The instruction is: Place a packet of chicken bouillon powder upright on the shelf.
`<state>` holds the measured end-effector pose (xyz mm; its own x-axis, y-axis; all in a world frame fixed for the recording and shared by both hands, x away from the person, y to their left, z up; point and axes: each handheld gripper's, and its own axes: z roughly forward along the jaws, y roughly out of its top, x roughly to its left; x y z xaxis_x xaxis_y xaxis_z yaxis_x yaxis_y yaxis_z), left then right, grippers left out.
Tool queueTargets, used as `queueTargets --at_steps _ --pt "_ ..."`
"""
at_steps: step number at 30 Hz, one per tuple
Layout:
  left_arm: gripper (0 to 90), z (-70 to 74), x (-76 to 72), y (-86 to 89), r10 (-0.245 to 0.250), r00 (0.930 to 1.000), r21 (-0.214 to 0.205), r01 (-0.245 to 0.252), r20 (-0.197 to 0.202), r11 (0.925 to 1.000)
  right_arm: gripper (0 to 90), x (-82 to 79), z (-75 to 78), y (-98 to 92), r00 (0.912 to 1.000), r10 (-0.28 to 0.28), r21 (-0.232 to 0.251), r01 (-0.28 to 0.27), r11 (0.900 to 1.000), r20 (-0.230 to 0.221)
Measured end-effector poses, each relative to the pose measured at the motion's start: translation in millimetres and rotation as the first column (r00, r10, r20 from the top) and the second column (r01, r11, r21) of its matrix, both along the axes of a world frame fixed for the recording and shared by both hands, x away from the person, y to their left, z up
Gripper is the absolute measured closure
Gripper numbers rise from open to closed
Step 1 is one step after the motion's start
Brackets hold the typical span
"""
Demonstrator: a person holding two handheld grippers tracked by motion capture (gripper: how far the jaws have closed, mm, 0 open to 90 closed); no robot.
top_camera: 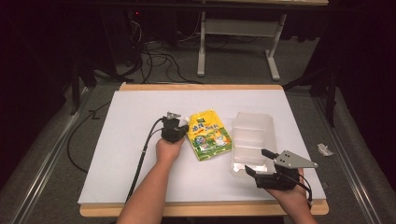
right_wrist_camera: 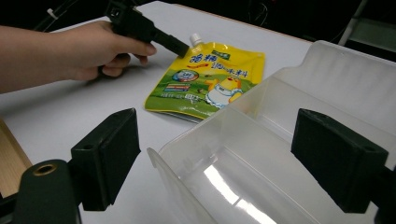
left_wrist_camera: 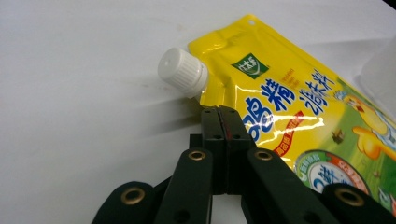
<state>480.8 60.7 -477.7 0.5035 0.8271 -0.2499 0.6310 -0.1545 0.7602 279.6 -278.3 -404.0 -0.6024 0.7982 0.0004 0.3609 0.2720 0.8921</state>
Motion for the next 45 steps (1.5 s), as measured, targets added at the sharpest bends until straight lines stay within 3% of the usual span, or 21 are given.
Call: queueTargets --at_steps 6,11,18,23,27,28,29,30,34,36,38,42,45 --pt "90.0 0.7 -26.7 15.0 -0.003 0.9997 0.019 0.003 0.024 0.9998 15.8 -0.2 1.2 0.1 1.0 0.0 0.003 0.0 1.0 0.004" --pt "90.0 2.4 -47.0 31.9 0.012 0.9991 0.01 -0.012 0.04 0.9999 15.8 -2.6 3.3 2.9 0.9999 0.004 0.002 -0.004 1.0 0.011" --pt "90.0 4.6 -75.5 51.0 0.015 0.9992 0.031 -0.016 0.036 0.9994 15.9 -3.0 4.2 3.5 0.9999 0.003 0.001 -0.003 1.0 0.014" --pt "90.0 13.4 -69.8 47.9 0.038 0.9976 -0.007 -0.038 0.059 0.9993 15.9 -4.6 4.7 4.8 0.9998 0.006 -0.009 -0.006 0.9999 0.018" --pt "90.0 11.2 -53.8 41.6 0.059 0.9973 -0.044 -0.057 0.043 0.9974 15.9 -1.6 3.5 4.9 0.9997 0.01 -0.007 -0.01 0.9999 0.021" --pt "76.8 9.3 -48.1 40.1 0.055 0.9982 -0.062 -0.054 0.025 0.9966 15.9 -1.3 3.1 4.7 0.9998 0.008 -0.004 -0.008 1.0 0.016" --pt "69.6 7.0 -42.4 38.4 0.054 0.9985 -0.077 -0.054 -0.012 0.9956 15.8 -1.3 2.8 4.4 0.9999 0.005 -0.001 -0.005 1.0 0.009" --pt "65.0 4.0 -38.7 36.3 0.057 0.998 -0.096 -0.06 -0.029 0.9936 15.8 -0.7 2.6 3.6 0.9999 0.007 -0.004 -0.007 1.0 0.014" --pt "52.5 -6.6 -29.4 25.5 0.066 0.993 -0.102 -0.076 -0.098 0.992 15.8 -1.6 3.1 1.9 0.9999 0.002 -0.001 -0.002 1.0 0.014" --pt "54.4 -7.0 -30.6 23.5 0.077 0.9931 -0.091 -0.085 -0.089 0.9922 15.8 -2.0 3.7 1.8 0.9998 0.002 -0.002 -0.002 1.0 0.017" --pt "59.1 -7.6 -30.9 24.9 0.091 0.9905 -0.106 -0.102 -0.103 0.9892 15.9 -2.2 4.0 2.2 0.9998 0.003 0.003 -0.003 1.0 0.018" --pt "76.2 -8.8 -30.6 25.5 0.082 0.9885 -0.121 -0.097 -0.128 0.9879 15.9 -1.3 3.5 3.2 0.9998 0.008 -0.008 -0.007 0.9999 0.019" --pt "90.0 -6.9 -34.3 18.1 0.053 0.9964 -0.061 -0.057 -0.066 0.9965 15.9 -2.0 2.9 5.0 0.9999 0.007 -0.005 -0.007 1.0 0.014"
